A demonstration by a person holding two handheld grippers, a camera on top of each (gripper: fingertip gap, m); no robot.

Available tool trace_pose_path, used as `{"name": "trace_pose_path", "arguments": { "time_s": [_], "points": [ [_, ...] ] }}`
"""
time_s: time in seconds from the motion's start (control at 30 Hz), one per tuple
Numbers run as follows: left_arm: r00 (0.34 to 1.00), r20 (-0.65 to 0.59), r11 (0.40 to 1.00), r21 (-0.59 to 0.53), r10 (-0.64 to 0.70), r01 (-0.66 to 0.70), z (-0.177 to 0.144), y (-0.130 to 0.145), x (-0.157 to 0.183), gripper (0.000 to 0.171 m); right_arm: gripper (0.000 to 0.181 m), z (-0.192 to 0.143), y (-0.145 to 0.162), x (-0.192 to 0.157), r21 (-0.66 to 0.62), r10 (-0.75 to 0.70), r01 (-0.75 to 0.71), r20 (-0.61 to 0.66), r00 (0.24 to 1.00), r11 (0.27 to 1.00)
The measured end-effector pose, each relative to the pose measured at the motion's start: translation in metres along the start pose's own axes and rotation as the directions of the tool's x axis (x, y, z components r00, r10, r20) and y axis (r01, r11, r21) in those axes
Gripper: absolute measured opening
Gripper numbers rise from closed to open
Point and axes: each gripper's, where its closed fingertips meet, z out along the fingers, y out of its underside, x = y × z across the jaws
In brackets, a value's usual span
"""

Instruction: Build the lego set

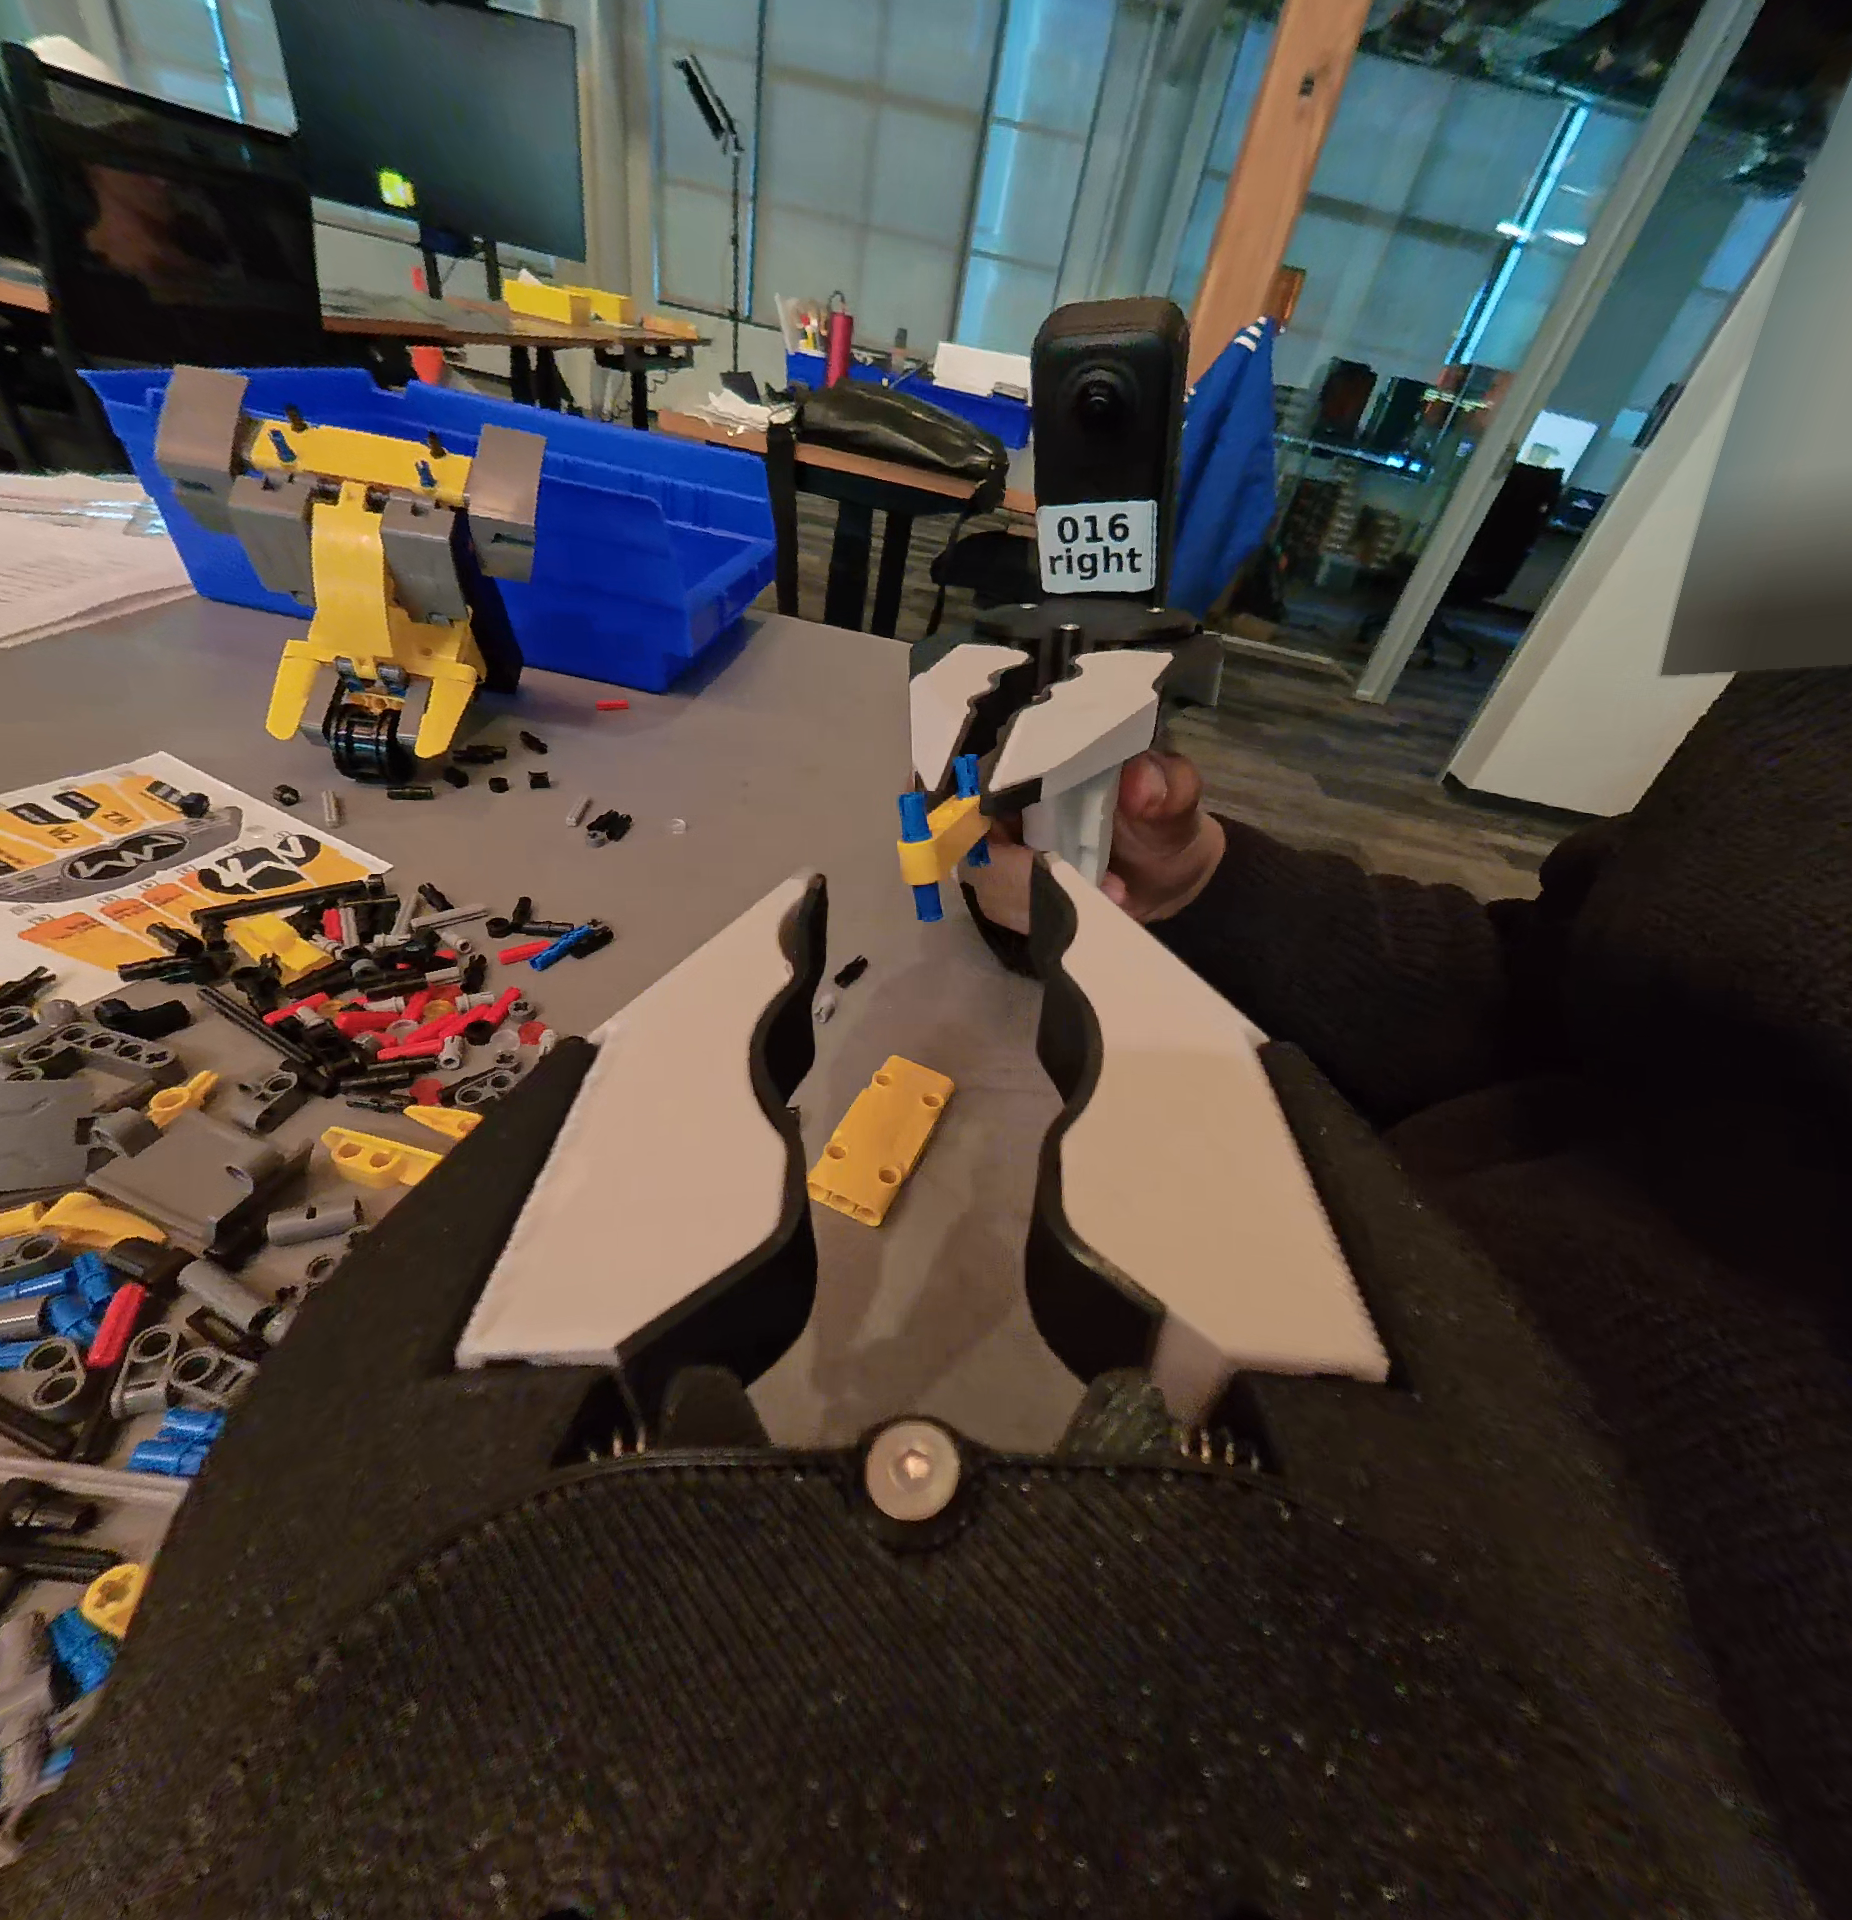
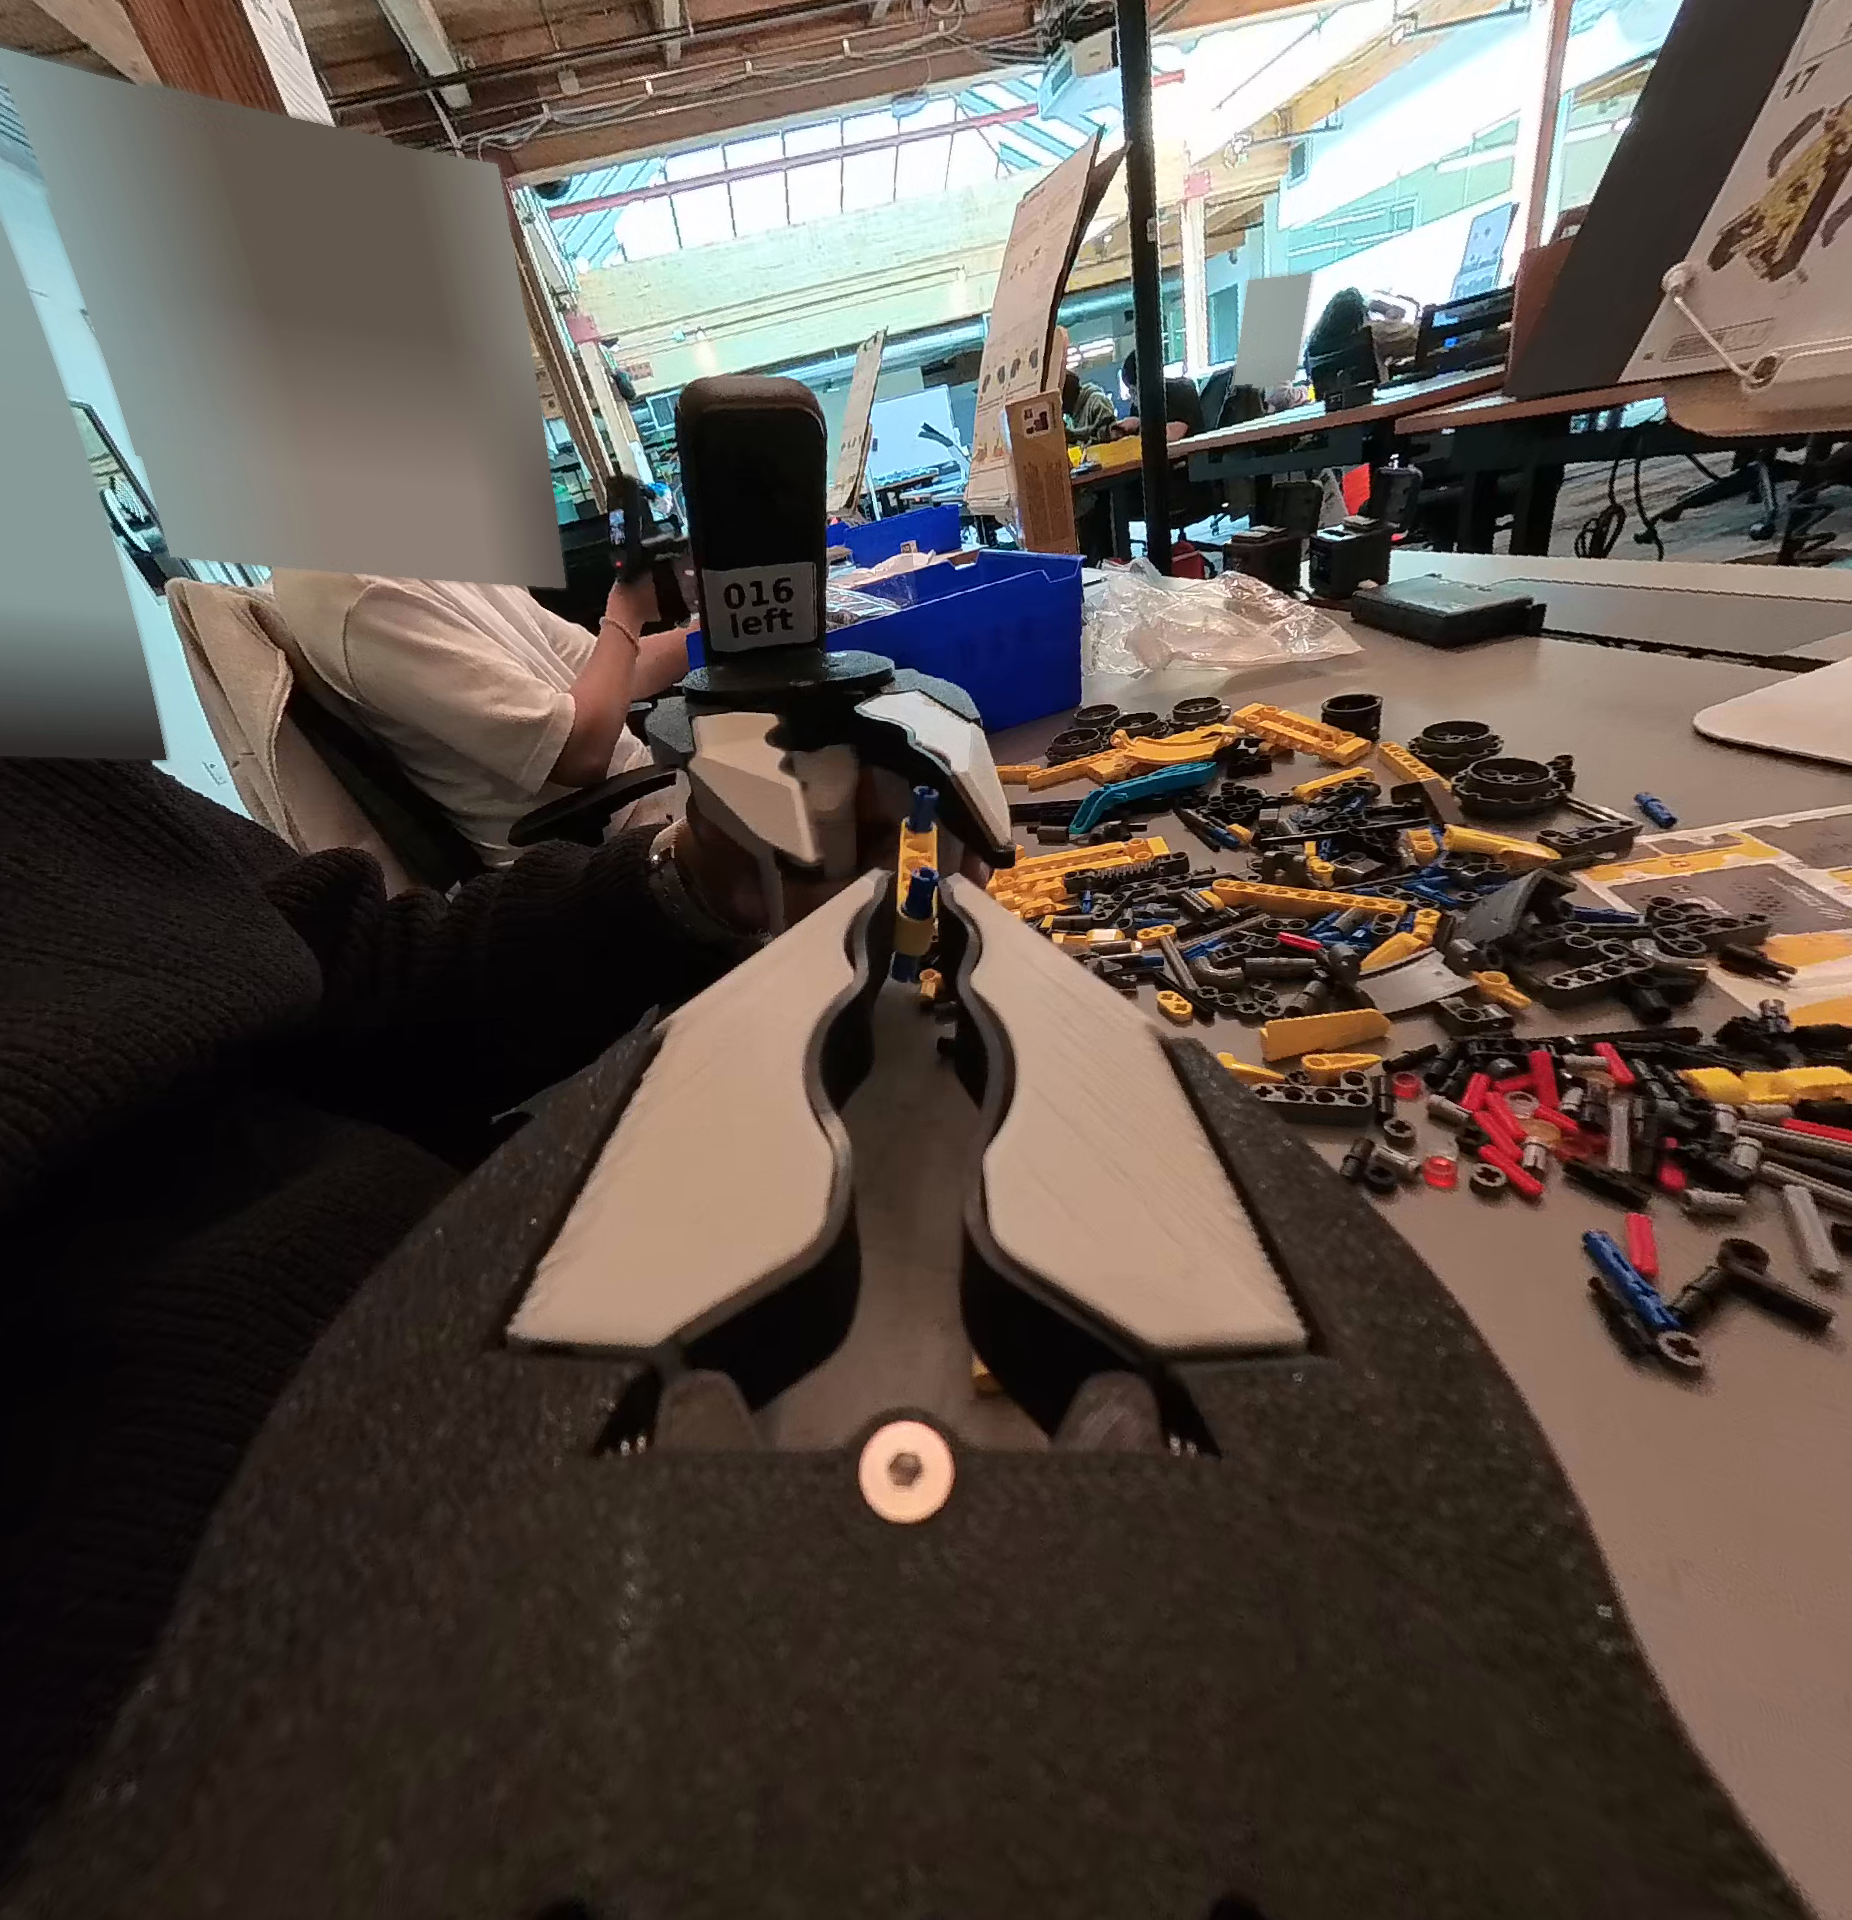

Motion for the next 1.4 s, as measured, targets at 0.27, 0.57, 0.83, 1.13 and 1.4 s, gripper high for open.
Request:
{"name": "trace_pose_path", "arguments": {
  "time_s": [0.27,0.57,0.83,1.13,1.4],
  "points": [
    [1.0,-0.002,0.999,-0.041,-0.014,0.014,0.004,0.008,0.0,0.044,0.007,-0.001,-0.002,0.0,0.014,-0.006,0.006,-0.003,1.0,1.0],
    [0.999,0.04,0.997,-0.071,-0.014,0.016,0.005,0.013,-0.008,0.047,0.007,-0.003,-0.004,0.002,0.032,0.003,-0.003,-0.01,1.0,0.999],
    [0.999,0.045,0.997,-0.073,-0.022,0.025,0.005,0.014,-0.009,0.049,0.007,-0.004,-0.005,0.003,0.043,0.014,-0.013,-0.011,1.0,0.999],
    [0.998,0.051,0.996,-0.079,-0.035,0.039,0.005,0.015,-0.011,0.051,0.007,-0.005,-0.006,0.003,0.049,0.015,-0.015,-0.011,1.0,0.999],
    [0.998,0.051,0.996,-0.083,-0.036,0.04,0.005,0.015,-0.011,0.051,0.007,-0.005,-0.007,0.004,0.055,0.018,-0.017,-0.012,1.0,0.998]
  ]
}}
